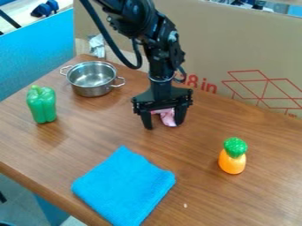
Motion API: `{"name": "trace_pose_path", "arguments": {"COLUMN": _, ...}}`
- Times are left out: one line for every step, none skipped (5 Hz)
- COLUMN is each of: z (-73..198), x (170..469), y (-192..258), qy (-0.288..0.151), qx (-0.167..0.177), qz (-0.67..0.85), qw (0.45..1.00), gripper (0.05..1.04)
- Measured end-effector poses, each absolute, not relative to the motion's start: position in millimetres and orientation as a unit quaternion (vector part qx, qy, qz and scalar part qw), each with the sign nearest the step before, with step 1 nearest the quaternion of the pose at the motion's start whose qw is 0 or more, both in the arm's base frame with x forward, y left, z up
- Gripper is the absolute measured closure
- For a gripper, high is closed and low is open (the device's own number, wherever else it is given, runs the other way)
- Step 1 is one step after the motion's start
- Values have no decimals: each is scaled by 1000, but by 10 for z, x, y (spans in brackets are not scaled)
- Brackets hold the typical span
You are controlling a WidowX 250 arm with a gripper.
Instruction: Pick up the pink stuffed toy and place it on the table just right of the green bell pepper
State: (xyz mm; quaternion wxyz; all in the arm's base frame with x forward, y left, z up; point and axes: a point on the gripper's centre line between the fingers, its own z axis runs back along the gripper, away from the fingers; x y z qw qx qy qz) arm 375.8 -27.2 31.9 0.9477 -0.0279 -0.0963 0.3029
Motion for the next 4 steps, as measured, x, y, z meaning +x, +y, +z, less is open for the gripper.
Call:
{"name": "trace_pose_path", "arguments": {"z": 286, "x": 3768, "y": -295, "qy": -96, "qx": -26, "qz": 300, "qw": 949, "gripper": 107}}
{"name": "trace_pose_path", "arguments": {"z": 297, "x": 3725, "y": -288, "qy": -104, "qx": -26, "qz": 296, "qw": 949, "gripper": 379}}
{"name": "trace_pose_path", "arguments": {"z": 324, "x": 3624, "y": -261, "qy": -106, "qx": -32, "qz": 268, "qw": 957, "gripper": 696}}
{"name": "trace_pose_path", "arguments": {"z": 511, "x": 3542, "y": -180, "qy": -126, "qx": -52, "qz": 193, "qw": 972, "gripper": 862}}
